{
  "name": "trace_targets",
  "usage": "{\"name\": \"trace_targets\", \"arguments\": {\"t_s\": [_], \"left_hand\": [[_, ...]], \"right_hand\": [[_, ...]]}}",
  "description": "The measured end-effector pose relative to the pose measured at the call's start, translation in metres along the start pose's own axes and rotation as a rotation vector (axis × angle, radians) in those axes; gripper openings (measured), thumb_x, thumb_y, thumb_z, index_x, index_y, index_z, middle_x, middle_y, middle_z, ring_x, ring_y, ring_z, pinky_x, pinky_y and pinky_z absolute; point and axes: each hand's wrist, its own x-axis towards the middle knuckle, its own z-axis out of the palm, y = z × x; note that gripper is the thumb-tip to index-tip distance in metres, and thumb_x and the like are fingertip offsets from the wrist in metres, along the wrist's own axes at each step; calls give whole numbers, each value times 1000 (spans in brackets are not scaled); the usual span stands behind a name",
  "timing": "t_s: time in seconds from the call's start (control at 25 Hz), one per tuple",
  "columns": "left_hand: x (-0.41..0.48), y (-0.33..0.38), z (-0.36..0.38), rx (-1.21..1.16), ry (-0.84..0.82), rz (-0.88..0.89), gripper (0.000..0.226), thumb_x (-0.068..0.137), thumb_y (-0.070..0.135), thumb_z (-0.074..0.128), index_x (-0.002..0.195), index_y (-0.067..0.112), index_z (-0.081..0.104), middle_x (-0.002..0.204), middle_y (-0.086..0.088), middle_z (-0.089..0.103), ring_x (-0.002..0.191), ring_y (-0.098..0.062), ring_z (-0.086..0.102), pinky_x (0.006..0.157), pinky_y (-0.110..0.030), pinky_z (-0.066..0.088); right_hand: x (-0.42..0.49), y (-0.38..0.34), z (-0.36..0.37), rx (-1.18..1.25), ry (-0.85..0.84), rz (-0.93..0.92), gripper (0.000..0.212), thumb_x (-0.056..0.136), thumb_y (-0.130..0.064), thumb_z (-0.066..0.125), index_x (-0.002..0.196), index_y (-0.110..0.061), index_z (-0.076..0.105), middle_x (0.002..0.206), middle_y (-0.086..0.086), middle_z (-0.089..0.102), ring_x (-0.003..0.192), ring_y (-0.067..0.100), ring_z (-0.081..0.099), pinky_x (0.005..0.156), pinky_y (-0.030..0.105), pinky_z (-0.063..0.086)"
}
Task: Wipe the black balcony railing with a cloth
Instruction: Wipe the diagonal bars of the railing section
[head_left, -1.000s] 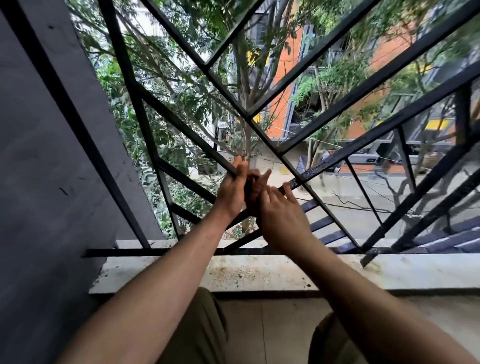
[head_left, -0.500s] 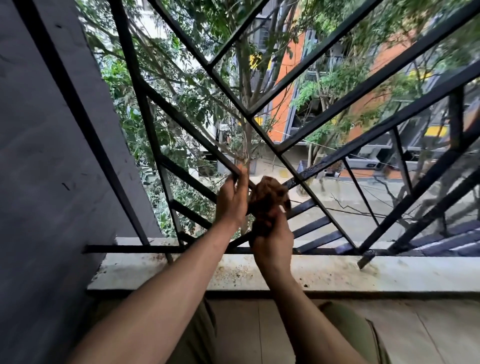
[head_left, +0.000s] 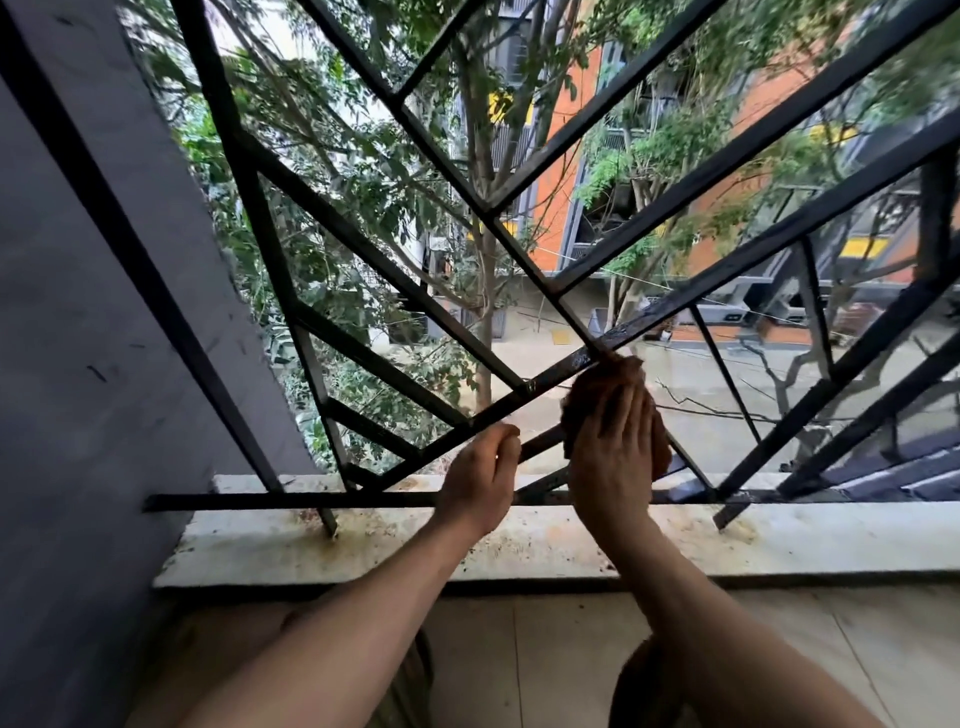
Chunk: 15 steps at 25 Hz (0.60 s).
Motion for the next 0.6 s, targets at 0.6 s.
{"name": "trace_targets", "arguments": {"t_s": [0.6], "left_hand": [[7,-14,52,-9,-3,-352,61,76,-5,48,127,26,60,131,-2,62,119,-26,59,89,-27,47]], "right_hand": [[-31,31,17,-520,-115,-530,66,91,-8,46,154,6,31,159,30,32,153,43,20,128,48,2]]}}
